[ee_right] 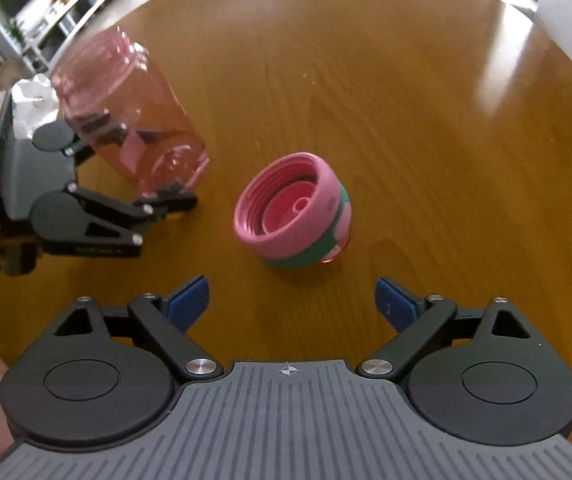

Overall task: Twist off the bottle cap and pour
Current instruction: 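Place the lid on the table and pull the right tool back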

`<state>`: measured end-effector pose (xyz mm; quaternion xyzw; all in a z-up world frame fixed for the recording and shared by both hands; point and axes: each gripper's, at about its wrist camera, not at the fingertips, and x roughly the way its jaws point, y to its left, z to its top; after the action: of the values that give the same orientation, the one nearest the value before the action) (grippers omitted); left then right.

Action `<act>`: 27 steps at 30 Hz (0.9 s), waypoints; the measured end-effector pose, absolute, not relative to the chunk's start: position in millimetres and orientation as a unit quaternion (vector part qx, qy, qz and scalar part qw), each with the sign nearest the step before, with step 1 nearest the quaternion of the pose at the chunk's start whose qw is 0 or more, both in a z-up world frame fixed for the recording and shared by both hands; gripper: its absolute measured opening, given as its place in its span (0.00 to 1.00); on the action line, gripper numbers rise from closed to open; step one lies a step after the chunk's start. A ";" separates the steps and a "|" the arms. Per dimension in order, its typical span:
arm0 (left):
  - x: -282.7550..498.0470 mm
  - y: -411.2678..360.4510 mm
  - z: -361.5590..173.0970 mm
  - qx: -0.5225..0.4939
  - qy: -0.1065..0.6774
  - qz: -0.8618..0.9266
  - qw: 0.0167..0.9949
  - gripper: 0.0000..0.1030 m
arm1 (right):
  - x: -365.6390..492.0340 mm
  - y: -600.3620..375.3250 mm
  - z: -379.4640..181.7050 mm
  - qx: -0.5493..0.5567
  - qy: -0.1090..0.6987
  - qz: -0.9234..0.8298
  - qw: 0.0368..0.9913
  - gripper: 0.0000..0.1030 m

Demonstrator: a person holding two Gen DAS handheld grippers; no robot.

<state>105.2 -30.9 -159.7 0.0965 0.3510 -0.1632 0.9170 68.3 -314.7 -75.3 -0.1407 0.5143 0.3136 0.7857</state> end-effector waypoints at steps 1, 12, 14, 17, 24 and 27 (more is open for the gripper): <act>104.9 -30.4 -158.8 0.096 0.351 -0.163 0.917 0.70 | 68.4 -310.3 -75.2 -0.162 0.500 0.315 0.790 0.91; 105.3 -26.1 -156.1 0.093 0.351 -0.167 0.917 0.71 | 64.3 -282.8 -82.5 -0.169 0.467 0.334 0.801 0.89; 103.9 -27.1 -156.1 0.092 0.349 -0.167 0.918 0.71 | 59.1 -282.3 -74.3 -0.151 0.461 0.328 0.811 0.90; 100.1 -27.6 -155.9 0.090 0.344 -0.165 0.920 0.72 | 52.7 -280.2 -66.1 -0.124 0.452 0.321 0.823 0.90; 94.3 -24.6 -153.9 0.099 0.336 -0.164 0.922 0.80 | 30.6 -284.2 -42.6 -0.085 0.418 0.299 0.854 0.90; 90.3 -21.2 -151.2 0.098 0.331 -0.165 0.924 0.85 | 22.9 -282.8 -28.2 -0.084 0.403 0.301 0.860 0.91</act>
<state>90.3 -21.2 -151.2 0.0981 0.3314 -0.1646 0.9238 22.9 -282.8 -28.2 -0.0843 0.4026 0.3013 0.8602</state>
